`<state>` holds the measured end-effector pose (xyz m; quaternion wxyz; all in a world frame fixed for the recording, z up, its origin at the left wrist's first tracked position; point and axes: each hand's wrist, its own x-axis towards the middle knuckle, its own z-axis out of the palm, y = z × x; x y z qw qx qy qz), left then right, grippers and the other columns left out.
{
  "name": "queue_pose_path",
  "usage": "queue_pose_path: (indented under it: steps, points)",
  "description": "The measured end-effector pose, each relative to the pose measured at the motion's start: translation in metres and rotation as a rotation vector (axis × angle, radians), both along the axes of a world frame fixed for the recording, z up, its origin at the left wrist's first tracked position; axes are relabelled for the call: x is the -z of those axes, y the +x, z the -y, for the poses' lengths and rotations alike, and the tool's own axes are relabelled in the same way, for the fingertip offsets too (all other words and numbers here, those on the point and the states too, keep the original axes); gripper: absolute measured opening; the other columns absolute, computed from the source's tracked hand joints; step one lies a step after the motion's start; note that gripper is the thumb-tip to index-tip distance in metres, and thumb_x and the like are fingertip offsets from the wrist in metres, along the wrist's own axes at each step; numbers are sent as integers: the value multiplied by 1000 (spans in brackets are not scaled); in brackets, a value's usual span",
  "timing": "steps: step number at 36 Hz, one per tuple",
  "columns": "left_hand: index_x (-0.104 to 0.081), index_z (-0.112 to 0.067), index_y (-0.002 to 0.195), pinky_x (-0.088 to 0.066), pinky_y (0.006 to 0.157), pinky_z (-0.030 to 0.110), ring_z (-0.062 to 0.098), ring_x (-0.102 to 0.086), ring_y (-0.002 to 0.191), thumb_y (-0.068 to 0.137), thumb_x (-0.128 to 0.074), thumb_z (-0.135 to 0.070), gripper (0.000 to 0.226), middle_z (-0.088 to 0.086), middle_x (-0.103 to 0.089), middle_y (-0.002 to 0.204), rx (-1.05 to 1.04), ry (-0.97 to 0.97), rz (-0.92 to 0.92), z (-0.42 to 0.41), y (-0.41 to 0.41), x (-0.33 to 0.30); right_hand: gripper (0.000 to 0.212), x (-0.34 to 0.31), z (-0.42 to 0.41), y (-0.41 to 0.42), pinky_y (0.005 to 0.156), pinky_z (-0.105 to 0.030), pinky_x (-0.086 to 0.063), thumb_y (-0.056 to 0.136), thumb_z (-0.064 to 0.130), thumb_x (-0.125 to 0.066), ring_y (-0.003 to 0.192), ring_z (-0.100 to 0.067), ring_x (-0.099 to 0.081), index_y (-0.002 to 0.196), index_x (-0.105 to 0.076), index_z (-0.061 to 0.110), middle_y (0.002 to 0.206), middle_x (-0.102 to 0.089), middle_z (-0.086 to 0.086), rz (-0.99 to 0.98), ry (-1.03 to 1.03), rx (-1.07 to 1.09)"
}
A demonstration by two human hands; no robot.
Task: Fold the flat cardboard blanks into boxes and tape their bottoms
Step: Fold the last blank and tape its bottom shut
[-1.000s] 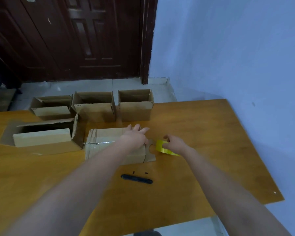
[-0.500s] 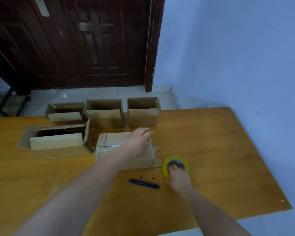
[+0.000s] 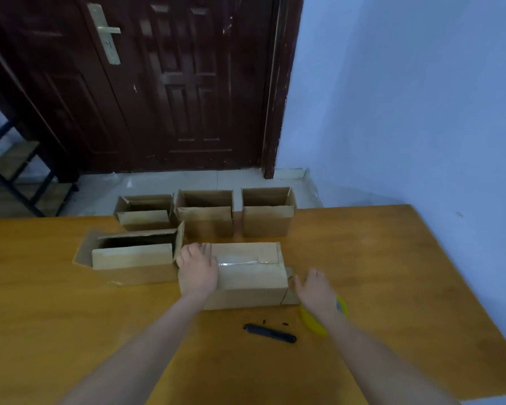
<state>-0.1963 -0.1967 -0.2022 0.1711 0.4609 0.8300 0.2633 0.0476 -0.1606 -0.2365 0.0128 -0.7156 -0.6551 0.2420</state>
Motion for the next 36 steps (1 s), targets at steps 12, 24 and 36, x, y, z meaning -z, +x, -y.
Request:
queue_pose_path:
  steps: [12, 24, 36]
  points:
    - [-33, -3, 139, -45, 94, 42, 39, -51, 117, 92, -57, -38, 64, 20, -54, 129, -38, -252, 401, 0, -12, 16, 54, -16, -21, -72, 103, -38, -39, 101, 39, -30, 125, -32, -46, 140, -39, 2, 137, -48, -15, -555, -248, 310]
    - [-33, -12, 143, -42, 96, 43, 33, -48, 119, 94, -55, -27, 57, 13, -48, 133, -121, -167, 731, 5, -9, 22, 49, -12, -26, -64, 94, -32, -39, 102, 38, -28, 121, -28, -47, 142, -36, 9, 137, -47, -12, -631, -318, 306]
    - [-28, -11, 145, -39, 99, 45, 34, -44, 122, 98, -44, -34, 55, 16, -44, 135, -90, -184, 752, 11, -3, 9, 68, -21, -13, -58, 114, -47, -25, 95, 58, -33, 141, -30, -25, 151, -18, 22, 157, -18, -4, -749, -404, 388]
